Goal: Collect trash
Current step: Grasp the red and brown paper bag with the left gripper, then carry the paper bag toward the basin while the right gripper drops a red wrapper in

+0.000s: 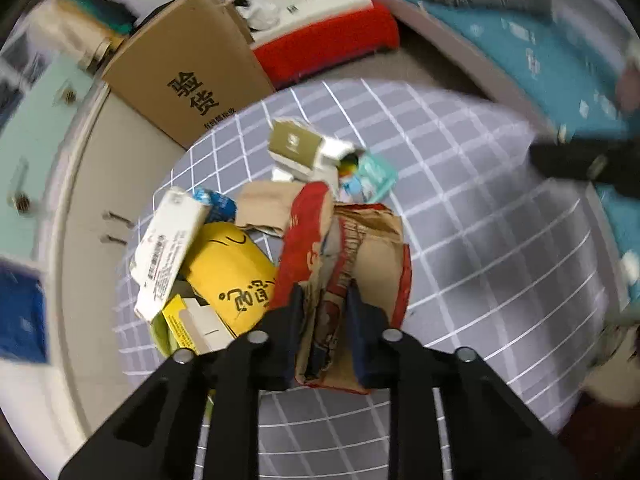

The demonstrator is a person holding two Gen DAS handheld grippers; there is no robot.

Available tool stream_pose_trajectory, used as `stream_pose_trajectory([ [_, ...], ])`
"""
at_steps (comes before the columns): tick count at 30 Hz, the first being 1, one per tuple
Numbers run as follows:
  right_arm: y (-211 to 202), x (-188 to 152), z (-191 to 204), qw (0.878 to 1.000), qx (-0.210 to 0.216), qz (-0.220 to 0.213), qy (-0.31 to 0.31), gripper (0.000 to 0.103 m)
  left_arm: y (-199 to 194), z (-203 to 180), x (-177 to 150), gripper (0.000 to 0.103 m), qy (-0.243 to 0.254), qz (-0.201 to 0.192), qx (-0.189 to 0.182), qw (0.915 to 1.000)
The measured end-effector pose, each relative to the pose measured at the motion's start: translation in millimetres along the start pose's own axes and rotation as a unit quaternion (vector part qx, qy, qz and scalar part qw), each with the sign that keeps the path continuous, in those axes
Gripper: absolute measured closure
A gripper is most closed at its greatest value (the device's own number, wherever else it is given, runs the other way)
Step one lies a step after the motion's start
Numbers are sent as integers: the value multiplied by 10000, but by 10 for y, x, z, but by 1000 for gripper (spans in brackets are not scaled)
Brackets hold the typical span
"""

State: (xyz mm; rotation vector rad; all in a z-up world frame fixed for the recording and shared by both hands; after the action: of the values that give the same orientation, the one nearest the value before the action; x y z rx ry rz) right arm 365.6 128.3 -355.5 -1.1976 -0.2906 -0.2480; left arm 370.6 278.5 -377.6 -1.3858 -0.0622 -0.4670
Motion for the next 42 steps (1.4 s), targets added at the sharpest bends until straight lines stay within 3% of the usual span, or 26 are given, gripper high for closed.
stream_pose_trajectory([
  [3, 73, 29, 94, 10000, 81, 47, 28, 24, -164, 236, 53, 86, -840, -334, -575, 9942],
  [6, 167, 64, 230, 9998, 177, 115, -14, 24, -363, 454, 83, 86, -1503, -627, -1030, 9813],
  [12, 395, 214, 557, 9990, 277, 89, -328, 24, -537, 849, 86, 86, -2199, -932, -1053, 9653],
  [16, 580, 334, 736, 9979, 250, 74, -593, 24, -571, 1053, 71, 86, -2429, -1036, -871, 9606],
  [23, 932, 234, 717, 9923, -292, 542, -1080, 25, -508, 1129, 24, 86, -2482, -931, -804, 9609],
  [25, 1028, 148, 665, 9901, -286, 736, -1163, 35, -485, 1111, 34, 86, -2442, -902, -815, 9621],
  [26, 1062, 116, 646, 9889, -303, 792, -1223, 44, -479, 1111, 31, 86, -2437, -896, -825, 9622],
  [27, 1099, 80, 625, 9872, -303, 841, -1321, 63, -467, 1092, 42, 86, -2433, -881, -849, 9622],
  [28, 1114, 64, 614, 9860, -318, 870, -1384, 70, -479, 1061, 26, 86, -2426, -880, -845, 9624],
  [35, 808, 90, 476, 9885, 92, 707, -1331, 76, -552, 839, 181, 86, -2265, -951, -852, 9656],
  [42, 271, 207, -16, 9948, 451, 437, -804, 76, -712, 166, 541, 86, -1924, -1055, -1048, 9700],
])
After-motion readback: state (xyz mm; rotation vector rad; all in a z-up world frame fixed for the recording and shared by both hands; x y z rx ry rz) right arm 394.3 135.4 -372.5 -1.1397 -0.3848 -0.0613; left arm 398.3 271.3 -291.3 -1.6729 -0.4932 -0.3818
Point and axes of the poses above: each gripper's, at about its wrist camera, not at the fingertips, and y roughly the way its jaws point, z to its left, x to its top, the point moved 7 cm from there along y, roughly the way its jaws point, and after that the axes turned 1 degree about -x, right-handed, at the moved point
